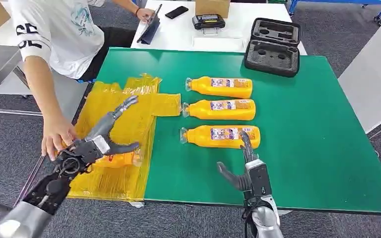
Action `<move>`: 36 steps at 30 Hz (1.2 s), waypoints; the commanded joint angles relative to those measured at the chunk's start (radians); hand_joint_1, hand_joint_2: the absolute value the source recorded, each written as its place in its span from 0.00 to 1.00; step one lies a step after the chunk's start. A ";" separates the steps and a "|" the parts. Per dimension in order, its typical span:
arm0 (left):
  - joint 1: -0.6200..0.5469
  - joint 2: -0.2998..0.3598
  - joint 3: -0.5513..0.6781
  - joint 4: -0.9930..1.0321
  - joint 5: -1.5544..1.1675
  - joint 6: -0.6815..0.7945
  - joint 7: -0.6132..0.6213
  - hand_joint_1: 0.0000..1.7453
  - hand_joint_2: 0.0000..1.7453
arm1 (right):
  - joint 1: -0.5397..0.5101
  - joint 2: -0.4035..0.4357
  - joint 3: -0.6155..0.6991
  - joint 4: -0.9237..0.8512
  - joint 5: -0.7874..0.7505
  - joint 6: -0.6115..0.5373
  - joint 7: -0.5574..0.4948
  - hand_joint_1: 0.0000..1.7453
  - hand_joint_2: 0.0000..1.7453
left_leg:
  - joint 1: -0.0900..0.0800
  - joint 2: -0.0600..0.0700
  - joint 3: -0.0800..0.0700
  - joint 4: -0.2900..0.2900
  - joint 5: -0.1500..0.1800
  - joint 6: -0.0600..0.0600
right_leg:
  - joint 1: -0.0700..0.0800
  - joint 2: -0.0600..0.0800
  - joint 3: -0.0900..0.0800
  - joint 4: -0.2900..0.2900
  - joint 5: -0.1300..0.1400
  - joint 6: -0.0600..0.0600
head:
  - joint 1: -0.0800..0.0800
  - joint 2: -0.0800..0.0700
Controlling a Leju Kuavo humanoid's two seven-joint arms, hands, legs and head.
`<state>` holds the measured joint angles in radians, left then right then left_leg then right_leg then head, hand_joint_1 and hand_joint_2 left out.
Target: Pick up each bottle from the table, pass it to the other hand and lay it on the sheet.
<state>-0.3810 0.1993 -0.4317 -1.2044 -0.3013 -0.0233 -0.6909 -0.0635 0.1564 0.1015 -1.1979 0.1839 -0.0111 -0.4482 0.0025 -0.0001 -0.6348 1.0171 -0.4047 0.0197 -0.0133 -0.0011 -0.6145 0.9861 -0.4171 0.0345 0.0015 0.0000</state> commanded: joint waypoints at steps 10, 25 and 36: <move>0.357 -0.306 0.014 -0.372 0.156 0.638 -0.007 0.00 1.00 | -0.110 -0.060 -0.011 -0.033 0.199 -0.197 -0.102 0.00 1.00 | 0.000 0.002 0.008 0.001 -0.008 0.001 | 0.001 0.001 0.008 -0.001 -0.006 0.000 | 0.000 0.000; 0.313 -0.315 -0.033 -0.266 0.177 0.721 -0.007 0.00 1.00 | -0.485 -0.192 0.107 0.442 0.474 -0.098 0.113 0.00 1.00 | 0.000 0.004 0.004 -0.001 -0.002 0.004 | 0.000 0.003 0.004 -0.002 0.000 0.000 | 0.000 0.000; 0.296 -0.324 -0.021 -0.215 0.163 0.721 -0.007 0.00 1.00 | -0.623 -0.162 0.187 0.669 0.558 -0.044 0.189 0.00 1.00 | 0.000 0.002 0.002 0.000 -0.001 0.004 | 0.001 0.000 0.003 -0.001 -0.001 0.001 | 0.000 0.000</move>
<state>-0.0443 -0.1225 -0.4505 -1.5141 -0.1350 0.6748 -0.7012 -0.5682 -0.0042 0.2152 -0.7483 0.7309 -0.0682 -0.2750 0.0026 0.0012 -0.6358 1.0174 -0.4049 0.0244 -0.0123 -0.0017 -0.6145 0.9854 -0.4168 0.0358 0.0015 0.0000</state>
